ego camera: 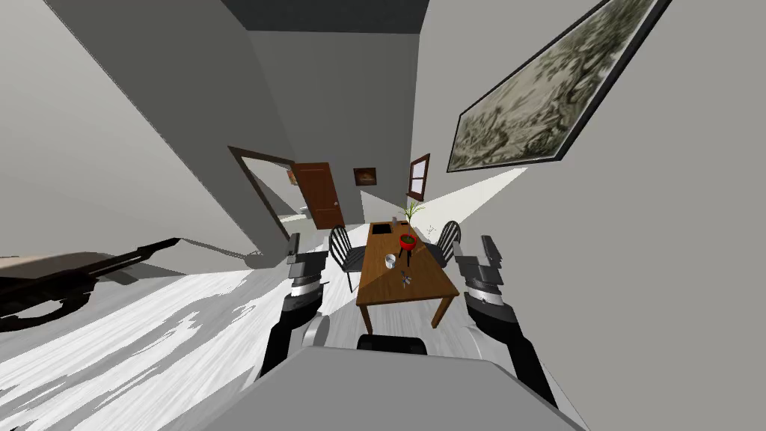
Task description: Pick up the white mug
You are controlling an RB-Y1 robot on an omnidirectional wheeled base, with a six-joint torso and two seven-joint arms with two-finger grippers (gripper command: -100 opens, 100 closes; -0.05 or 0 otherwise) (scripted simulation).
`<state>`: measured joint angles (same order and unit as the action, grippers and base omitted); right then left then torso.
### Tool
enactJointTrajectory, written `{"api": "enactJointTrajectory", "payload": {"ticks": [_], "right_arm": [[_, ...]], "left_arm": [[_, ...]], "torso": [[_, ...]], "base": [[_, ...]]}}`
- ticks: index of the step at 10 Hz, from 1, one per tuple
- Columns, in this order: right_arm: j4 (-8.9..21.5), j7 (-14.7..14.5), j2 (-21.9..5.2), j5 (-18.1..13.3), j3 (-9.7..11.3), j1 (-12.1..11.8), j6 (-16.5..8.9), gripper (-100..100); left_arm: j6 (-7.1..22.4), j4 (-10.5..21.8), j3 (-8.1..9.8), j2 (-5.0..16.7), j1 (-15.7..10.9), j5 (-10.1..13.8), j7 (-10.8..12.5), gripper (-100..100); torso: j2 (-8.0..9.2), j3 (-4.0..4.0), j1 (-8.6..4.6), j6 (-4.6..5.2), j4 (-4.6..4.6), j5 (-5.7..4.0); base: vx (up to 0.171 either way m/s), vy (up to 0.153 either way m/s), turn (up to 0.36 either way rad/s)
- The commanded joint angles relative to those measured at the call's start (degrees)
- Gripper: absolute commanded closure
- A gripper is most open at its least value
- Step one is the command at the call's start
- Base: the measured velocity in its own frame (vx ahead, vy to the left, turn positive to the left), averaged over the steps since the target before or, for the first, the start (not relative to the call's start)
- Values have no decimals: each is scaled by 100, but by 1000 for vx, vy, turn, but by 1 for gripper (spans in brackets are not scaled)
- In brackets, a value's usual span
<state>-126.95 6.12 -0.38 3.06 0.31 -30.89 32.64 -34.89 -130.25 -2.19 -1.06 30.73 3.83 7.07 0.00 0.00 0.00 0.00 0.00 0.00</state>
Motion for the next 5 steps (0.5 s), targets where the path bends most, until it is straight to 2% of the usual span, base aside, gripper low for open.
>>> {"api": "enactJointTrajectory", "payload": {"ticks": [1, 5], "right_arm": [[179, -183, -241, -217, -59, -4, 58, -100], [623, -638, -639, -736, -227, 8, 137, -100]], "left_arm": [[0, 0, 0, 0, 0, 0, 0, 0], [0, 0, -1, 0, -1, 0, 0, 0]], "torso": [[0, 0, 0, 0, 0, 0], [9, 5, 18, -2, 2, 4]], "base": [[-14, 37, 241], [-25, 51, 249]]}}
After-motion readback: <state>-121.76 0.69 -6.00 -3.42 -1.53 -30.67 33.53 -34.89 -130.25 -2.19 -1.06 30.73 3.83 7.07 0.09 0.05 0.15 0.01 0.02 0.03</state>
